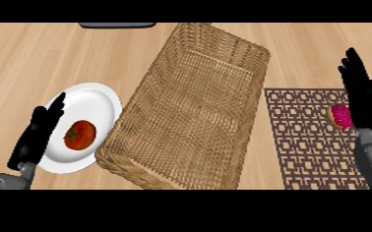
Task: Pick the cupcake from the placemat and place it in the basket
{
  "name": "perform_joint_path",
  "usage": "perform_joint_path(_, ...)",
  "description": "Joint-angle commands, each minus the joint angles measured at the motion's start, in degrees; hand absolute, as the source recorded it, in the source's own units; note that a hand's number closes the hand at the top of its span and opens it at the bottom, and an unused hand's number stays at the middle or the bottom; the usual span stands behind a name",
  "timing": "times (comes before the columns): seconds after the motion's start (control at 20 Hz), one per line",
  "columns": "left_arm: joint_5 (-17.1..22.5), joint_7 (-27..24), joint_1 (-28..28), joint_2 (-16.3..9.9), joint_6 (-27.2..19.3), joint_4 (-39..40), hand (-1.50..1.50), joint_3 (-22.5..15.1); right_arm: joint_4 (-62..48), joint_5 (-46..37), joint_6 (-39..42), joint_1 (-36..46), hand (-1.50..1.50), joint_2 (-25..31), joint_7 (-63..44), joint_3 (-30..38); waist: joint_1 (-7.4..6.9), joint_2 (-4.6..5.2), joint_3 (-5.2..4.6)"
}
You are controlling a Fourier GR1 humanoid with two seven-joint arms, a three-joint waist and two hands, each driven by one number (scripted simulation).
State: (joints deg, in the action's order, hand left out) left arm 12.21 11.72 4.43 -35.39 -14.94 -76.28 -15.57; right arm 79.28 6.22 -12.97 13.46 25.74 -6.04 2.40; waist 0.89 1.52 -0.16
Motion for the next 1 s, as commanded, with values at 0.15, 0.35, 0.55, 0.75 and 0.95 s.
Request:
perform_joint_path(0.15,1.55,-10.24,5.25,2.15,4.72,-6.79,0.0,1.65,-3.28,8.67,7.93,-2.72,1.5,6.02,8.16,11.4,0.5,-1.7,0.25)
perform_joint_path(0.35,3.62,-12.95,8.92,4.97,7.57,-11.1,0.0,0.55,-1.13,7.25,18.01,-5.03,1.5,5.03,24.73,6.77,0.36,-1.56,0.44)
perform_joint_path(0.55,2.58,-15.49,9.19,6.27,9.99,-9.69,0.0,0.13,-8.72,-5.01,2.99,-1.17,-1.5,-4.67,30.84,1.69,-1.67,-1.2,0.2)
perform_joint_path(0.75,3.53,-13.52,9.03,5.29,10.73,-11.14,0.0,1.87,-4.02,-14.31,-10.23,-1.79,-1.5,-4.96,16.55,-1.2,-1.07,-1.54,0.08)
perform_joint_path(0.95,2.05,-15.01,7.91,7.36,9.03,-11.12,0.0,0.31,-1.27,-23.31,-13.81,-2.51,-1.5,5.42,2.64,0.35,-0.03,-1.87,-0.13)
